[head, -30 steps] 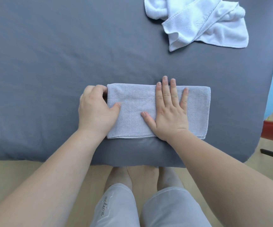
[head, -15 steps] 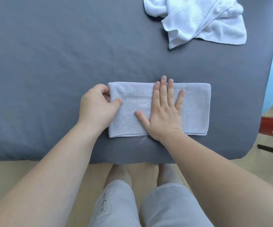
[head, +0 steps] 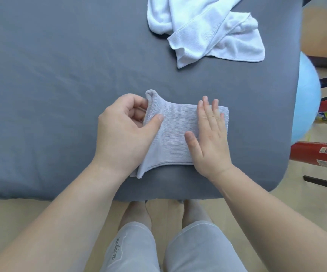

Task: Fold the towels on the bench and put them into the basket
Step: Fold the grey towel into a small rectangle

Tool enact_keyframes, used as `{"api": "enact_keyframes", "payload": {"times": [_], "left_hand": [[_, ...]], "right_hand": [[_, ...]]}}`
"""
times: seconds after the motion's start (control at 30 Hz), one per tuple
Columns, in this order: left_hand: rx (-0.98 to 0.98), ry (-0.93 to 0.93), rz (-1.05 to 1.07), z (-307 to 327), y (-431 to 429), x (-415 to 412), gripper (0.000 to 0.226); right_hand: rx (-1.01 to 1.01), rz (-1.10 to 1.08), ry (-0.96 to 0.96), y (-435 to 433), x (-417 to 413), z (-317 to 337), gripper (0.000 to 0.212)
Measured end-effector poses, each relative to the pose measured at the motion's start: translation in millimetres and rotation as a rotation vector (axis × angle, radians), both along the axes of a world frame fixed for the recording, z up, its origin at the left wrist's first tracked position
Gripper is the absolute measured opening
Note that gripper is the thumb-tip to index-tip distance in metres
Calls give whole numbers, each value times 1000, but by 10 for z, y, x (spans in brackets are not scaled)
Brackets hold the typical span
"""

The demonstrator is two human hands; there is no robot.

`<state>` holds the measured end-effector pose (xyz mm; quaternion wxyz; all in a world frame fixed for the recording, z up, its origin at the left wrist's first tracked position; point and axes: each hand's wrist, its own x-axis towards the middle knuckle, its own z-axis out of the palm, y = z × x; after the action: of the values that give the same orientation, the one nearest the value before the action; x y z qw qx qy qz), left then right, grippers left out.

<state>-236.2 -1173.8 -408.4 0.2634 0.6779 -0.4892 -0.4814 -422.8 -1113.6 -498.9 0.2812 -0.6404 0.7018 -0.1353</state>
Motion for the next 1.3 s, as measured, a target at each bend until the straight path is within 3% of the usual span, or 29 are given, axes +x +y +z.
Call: {"api": "enact_keyframes", "payload": {"times": [0.13,0.27,0.47,0.57,0.7,0.77,0.93,1.13,1.2,1.27,1.3], "left_hand": [[5,113,-24,16,64,-590,17],[-23,-45,-102,-272,121,-1104,14],[2,-220,-242,-677,229,-1520,15],[-185,-311,-338,-788,336,-1489,24],[-576,-451,-358,-811,391,-1239,24],[-645,-587,-415,-833,379,-1105,37],[-278,-843,-751,-1022,423,-952,82],[-150,-979,-851,-1162,393,-919,114],[-132,-978,-853,-1159,389,-939,121],[-127,-970,-836,-1157,397,-960,118],[-129,-965,-823,-1157,405,-968,113]], "right_hand": [[-51,-151,-74,160,-517,82,88],[55,-149,-302,262,-803,140,84],[232,-376,-524,234,-885,162,50],[263,-427,-541,187,-879,130,46],[279,-448,-467,123,-827,99,64],[276,-422,-440,112,-805,88,66],[244,-363,-388,105,-807,40,58],[239,-353,-202,86,-857,26,58],[2,-264,15,82,-841,41,62],[-326,-62,167,81,-753,52,56],[-399,67,205,69,-699,51,54]]}}
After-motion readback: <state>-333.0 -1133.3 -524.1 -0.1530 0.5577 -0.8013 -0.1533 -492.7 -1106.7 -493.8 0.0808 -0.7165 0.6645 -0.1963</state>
